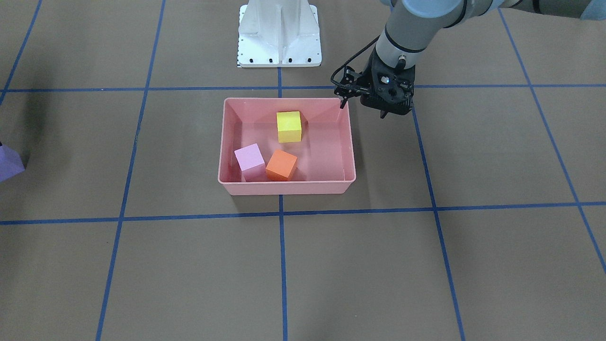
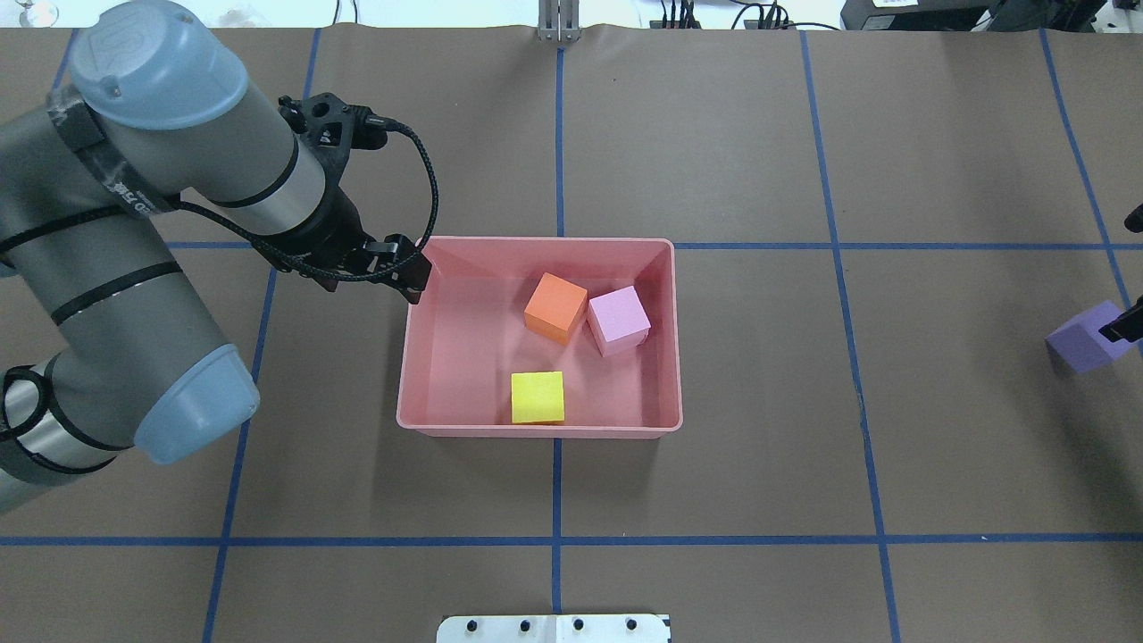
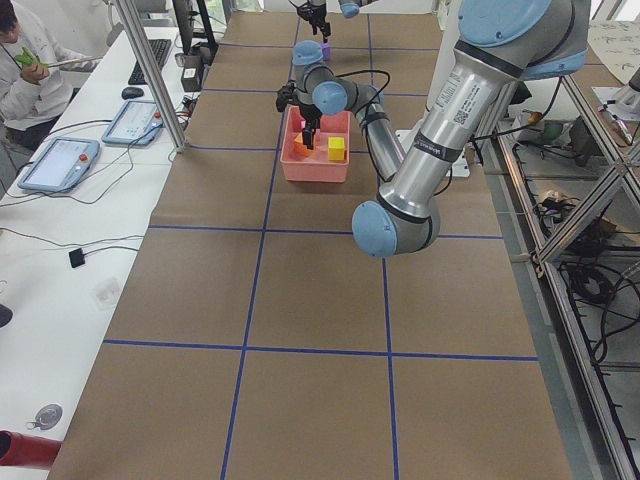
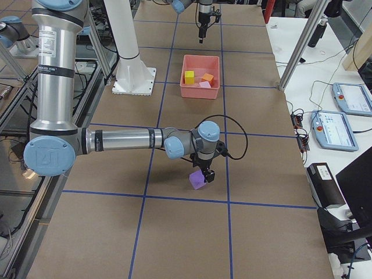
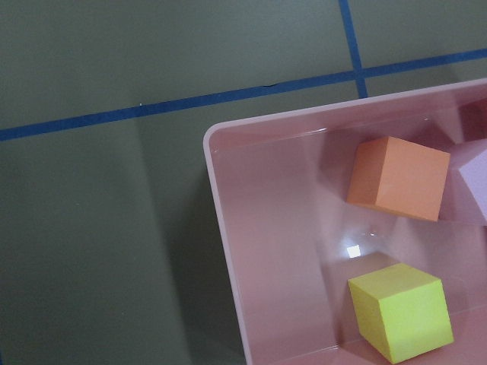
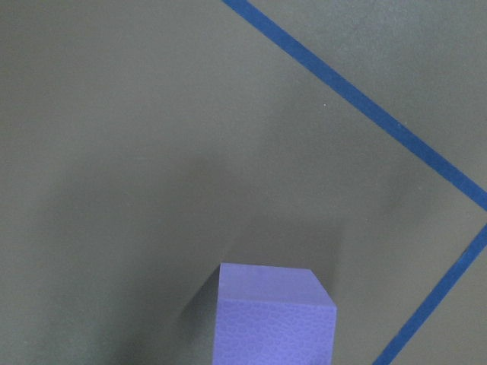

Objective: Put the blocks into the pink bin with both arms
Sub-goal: 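Hold the left gripper above the bin edge while the right gripper approaches the purple cube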

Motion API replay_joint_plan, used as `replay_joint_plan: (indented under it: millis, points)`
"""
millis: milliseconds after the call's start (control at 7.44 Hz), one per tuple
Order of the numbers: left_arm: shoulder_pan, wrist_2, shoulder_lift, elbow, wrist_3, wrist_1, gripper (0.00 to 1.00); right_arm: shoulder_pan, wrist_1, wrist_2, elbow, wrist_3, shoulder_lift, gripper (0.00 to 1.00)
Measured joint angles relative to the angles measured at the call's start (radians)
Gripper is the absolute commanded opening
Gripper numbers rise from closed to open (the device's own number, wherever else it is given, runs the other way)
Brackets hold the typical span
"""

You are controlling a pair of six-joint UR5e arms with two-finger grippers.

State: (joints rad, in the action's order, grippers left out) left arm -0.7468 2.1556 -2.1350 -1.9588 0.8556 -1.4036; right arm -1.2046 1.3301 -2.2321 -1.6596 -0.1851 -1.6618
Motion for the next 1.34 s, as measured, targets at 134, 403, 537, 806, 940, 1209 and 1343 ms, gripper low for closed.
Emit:
replay_joint_plan:
  millis: [134, 403, 537, 806, 940, 1209, 1343]
  points:
    - [-0.001, 0.001, 0.002, 0.0, -0.003, 0.0, 1.0, 0.0, 0.0, -0.002, 0.015, 0.005, 0.001, 1.0]
    - [-0.002, 0.001, 0.003, 0.001, -0.004, 0.0, 1.0, 0.001, 0.0, -0.003, 0.029, 0.048, 0.004, 1.0]
    - [-0.002, 0.001, 0.003, 0.002, -0.004, 0.0, 1.0, 0.001, 0.0, -0.003, 0.033, 0.07, 0.007, 1.0]
    - [-0.001, 0.001, 0.004, 0.004, -0.004, 0.0, 1.0, 0.002, -0.02, -0.005, 0.05, 0.099, 0.009, 1.0]
    - [0.0, 0.001, 0.004, 0.005, -0.004, 0.0, 1.0, 0.004, -0.057, -0.007, 0.073, 0.111, 0.009, 1.0]
    - [0.0, 0.001, 0.004, 0.007, -0.004, -0.001, 1.0, 0.014, -0.149, -0.014, 0.128, 0.138, 0.01, 1.0]
    - [0.001, 0.001, 0.004, 0.007, -0.004, -0.001, 1.0, 0.022, -0.171, -0.025, 0.127, 0.174, 0.01, 1.0]
